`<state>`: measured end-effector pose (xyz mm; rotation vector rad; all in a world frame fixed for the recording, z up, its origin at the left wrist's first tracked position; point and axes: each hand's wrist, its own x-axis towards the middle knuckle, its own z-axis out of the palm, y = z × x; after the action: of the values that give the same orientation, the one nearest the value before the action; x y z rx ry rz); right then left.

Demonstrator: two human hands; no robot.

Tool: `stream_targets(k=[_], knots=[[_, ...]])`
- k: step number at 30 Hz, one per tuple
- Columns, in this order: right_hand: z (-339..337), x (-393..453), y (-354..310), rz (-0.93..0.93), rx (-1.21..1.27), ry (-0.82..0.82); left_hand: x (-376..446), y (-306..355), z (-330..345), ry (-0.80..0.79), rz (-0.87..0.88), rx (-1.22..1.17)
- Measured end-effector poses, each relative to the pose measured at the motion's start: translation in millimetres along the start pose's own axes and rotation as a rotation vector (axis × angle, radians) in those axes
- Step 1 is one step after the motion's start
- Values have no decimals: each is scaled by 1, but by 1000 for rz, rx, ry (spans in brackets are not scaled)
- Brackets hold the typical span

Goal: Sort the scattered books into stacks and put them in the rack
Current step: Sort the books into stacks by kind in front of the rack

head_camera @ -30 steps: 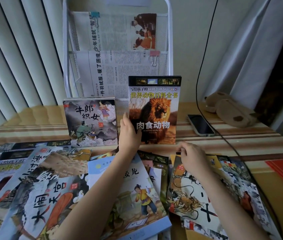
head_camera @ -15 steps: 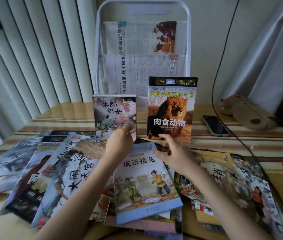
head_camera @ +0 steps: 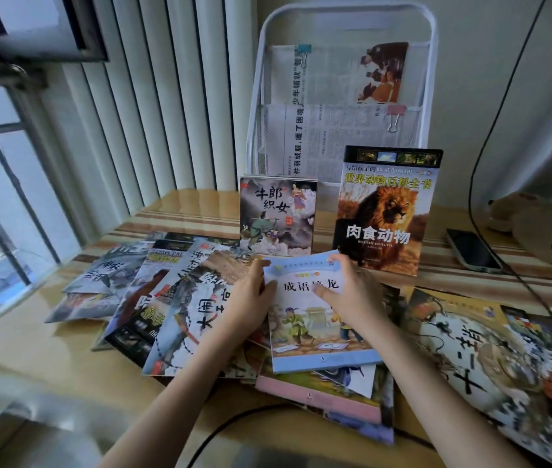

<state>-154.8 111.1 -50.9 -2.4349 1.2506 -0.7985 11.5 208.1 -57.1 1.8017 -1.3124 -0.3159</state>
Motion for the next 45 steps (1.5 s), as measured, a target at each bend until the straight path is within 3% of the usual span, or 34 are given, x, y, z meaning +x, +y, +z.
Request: stream_targets(k=[6, 10, 13, 15, 18, 23, 25, 29, 32, 36, 39, 45], knots=[[5, 8, -9, -34, 429, 142, -1, 5, -14, 13, -66, -627], [0, 14, -12, -4, 619, 192, 12, 9, -11, 35, -123, -724], [-9, 16, -8, 151, 811, 48, 20, 16, -12, 165, -97, -745], [-13, 19, -2, 251, 806, -124, 28, 22, -17, 249, -56, -762], [-11, 22, 4, 253, 765, -239, 40, 26, -23, 209, 1, -736], [-13, 16, 4, 364, 925, -90, 47, 28, -17, 61, -51, -678], [-18, 14, 7, 417, 958, -28, 48, 22, -18, 36, -96, -544], [-35, 14, 25, 581, 872, 108, 33, 7, -19, -172, -161, -261], [-51, 8, 41, 629, 785, 54, 23, 2, -14, -309, -157, -188], [-63, -5, 52, 606, 662, -23, 24, 16, -3, -306, -93, -77], [-61, -11, 55, 559, 631, 39, 25, 22, 8, -271, -21, 77], [-77, -8, 61, 527, 478, 78, 28, 16, 12, -189, -89, 20]])
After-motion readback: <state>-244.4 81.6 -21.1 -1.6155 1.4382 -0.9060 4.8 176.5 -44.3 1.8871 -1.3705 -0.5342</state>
